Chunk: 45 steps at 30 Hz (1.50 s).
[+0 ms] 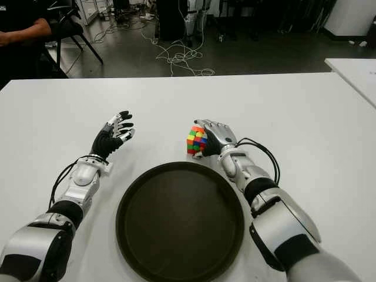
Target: Pick up the Rubik's Cube and put it in the plate
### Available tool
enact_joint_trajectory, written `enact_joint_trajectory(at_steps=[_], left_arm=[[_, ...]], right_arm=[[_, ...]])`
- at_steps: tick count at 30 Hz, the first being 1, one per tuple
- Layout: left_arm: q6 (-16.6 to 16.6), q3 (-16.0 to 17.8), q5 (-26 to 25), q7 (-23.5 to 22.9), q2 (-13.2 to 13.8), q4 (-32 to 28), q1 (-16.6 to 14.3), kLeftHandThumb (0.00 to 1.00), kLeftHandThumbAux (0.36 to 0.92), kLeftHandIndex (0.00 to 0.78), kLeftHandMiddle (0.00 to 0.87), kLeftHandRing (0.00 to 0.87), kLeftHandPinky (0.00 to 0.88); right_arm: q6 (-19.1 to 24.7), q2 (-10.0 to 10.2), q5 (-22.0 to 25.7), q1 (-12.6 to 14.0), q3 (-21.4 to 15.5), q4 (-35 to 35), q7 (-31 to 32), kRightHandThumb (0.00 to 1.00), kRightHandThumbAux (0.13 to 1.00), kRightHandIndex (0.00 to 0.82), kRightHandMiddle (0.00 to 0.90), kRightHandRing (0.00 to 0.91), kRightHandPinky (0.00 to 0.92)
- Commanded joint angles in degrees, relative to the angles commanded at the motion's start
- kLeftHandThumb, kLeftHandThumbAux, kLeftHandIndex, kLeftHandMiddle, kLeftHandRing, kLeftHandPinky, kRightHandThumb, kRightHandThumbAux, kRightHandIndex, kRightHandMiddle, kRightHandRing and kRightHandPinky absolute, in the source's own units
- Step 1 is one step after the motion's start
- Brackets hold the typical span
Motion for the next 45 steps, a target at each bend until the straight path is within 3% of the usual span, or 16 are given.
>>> enact_joint_trajectory(at_steps=[5, 15, 45], left_arm=[[-0.08, -0.21, 0.19, -0.11, 0.17, 0.0, 0.02, 0.016, 0.66, 0.105, 0.144, 0.157, 0.156], [0.05, 0.11, -0.4, -0.66, -0.09, -0.02, -0.03, 0.032, 0.687, 0.113, 0.161, 0.172, 0.173], [-0.49, -0.12, 0.09, -0.03, 0.2, 0.0, -0.04, 0.023, 0.674, 0.121, 0.159, 0.169, 0.168]], right_arm=[[0.35, 0.28, -0.68, -0.19, 1.23, 0.23, 1.06, 0.0, 0.775, 0.124, 0.177, 0.192, 0.178], [0.9, 0.44, -1.11, -0.36, 2.88, 0.25, 1.59, 0.0, 0.774, 0.128, 0.17, 0.188, 0.173], [1.71, 1.02, -1.63, -0.57, 4.62, 0.56, 2.31, 0.0, 0.784, 0.12, 0.149, 0.17, 0.166]])
